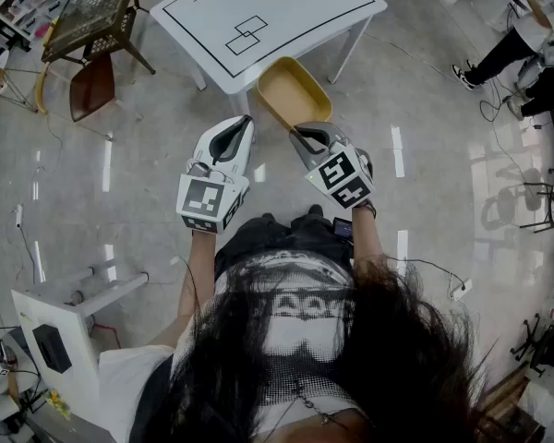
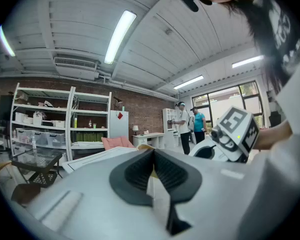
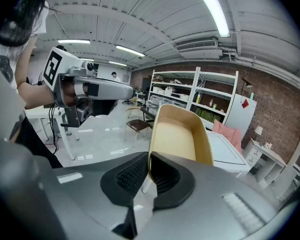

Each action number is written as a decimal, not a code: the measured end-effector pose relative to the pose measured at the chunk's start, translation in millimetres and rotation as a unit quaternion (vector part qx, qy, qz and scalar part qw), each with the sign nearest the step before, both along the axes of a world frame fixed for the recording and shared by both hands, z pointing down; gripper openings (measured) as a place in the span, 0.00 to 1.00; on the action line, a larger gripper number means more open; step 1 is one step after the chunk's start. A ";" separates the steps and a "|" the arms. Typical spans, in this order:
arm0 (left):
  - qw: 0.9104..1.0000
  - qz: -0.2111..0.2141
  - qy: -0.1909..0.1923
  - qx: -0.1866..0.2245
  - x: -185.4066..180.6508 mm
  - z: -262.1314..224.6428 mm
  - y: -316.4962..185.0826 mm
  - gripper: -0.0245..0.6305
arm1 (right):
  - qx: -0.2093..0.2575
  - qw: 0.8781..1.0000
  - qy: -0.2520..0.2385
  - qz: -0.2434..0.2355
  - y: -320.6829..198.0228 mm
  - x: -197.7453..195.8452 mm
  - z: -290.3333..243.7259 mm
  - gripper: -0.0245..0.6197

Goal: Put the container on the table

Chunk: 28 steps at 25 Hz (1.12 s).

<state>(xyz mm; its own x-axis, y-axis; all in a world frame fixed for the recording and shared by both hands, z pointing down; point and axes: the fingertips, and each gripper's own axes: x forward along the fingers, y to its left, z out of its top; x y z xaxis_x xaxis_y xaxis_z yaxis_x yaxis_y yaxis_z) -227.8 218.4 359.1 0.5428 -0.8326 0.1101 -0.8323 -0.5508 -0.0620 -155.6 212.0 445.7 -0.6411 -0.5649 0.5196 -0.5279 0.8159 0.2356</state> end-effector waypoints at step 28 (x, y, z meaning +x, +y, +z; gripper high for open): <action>0.999 0.009 0.007 -0.032 28.6 27.9 -61.9 0.04 | -0.044 0.999 -0.009 0.030 -50.1 47.0 30.7 0.07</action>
<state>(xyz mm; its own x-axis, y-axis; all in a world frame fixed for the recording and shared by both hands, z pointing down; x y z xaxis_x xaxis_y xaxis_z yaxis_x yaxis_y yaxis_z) -199.3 156.6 387.0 0.5592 -0.8143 0.1553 -0.8230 -0.5678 -0.0138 -108.6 161.8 476.4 -0.6172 -0.5554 0.5573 -0.5799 0.7998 0.1549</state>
